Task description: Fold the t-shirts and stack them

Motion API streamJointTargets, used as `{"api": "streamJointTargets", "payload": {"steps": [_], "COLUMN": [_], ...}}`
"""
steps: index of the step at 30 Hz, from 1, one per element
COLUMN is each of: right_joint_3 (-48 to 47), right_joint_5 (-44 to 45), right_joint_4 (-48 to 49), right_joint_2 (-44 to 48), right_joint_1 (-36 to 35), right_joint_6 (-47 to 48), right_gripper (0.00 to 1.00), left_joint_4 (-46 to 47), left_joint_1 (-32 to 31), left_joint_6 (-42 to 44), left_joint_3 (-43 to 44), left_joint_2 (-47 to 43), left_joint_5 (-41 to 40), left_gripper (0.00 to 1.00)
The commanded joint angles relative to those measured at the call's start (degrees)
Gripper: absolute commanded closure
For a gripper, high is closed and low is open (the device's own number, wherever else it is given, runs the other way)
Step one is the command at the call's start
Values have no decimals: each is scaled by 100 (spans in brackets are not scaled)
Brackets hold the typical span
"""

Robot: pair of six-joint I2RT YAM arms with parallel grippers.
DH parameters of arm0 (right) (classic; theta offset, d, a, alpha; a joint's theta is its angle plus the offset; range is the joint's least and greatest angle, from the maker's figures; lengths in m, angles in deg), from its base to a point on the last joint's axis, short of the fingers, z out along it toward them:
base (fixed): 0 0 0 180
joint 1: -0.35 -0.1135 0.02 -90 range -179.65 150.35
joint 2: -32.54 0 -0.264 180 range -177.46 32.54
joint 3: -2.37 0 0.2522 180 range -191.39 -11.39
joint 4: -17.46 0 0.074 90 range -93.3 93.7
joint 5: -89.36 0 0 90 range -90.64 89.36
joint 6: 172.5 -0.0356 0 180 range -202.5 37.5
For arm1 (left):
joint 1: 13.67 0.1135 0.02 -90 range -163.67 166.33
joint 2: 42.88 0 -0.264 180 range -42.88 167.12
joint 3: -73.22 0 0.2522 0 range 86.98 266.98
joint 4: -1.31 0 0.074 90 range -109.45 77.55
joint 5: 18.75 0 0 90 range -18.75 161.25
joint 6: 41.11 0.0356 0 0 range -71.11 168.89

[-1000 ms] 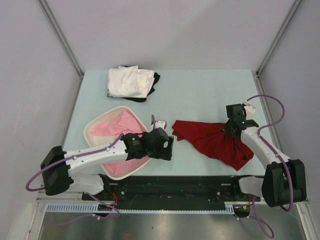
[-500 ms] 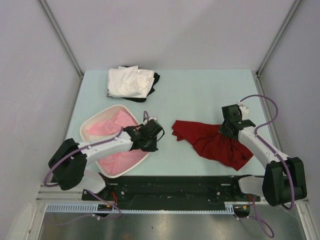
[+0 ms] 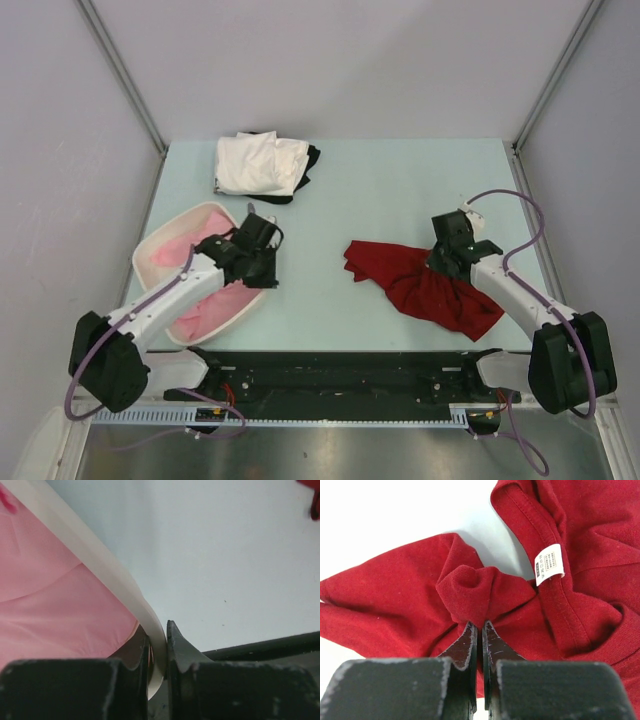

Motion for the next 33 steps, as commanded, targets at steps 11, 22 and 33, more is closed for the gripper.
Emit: {"api": "streamJointTargets", "payload": {"steps": [11,22,33], "right_joint_3": [-128,-119,-128], "right_joint_5": [-305,-331,-252], "right_joint_4": [385,376,306], "right_joint_2": [196,223,240], "right_joint_1": [-369,-378,-422], "right_joint_6": [-282,-115,-141], "right_gripper": [100,100,100], "left_joint_4": [-287,-199,309], "left_joint_1": [2584,2762,2595], "left_joint_6": [1448,1053,69], "left_joint_3": [195,38,-269], "left_joint_2": [919,702,-1188], "left_joint_5": [717,830,2271], "left_gripper": [100,0,0]}}
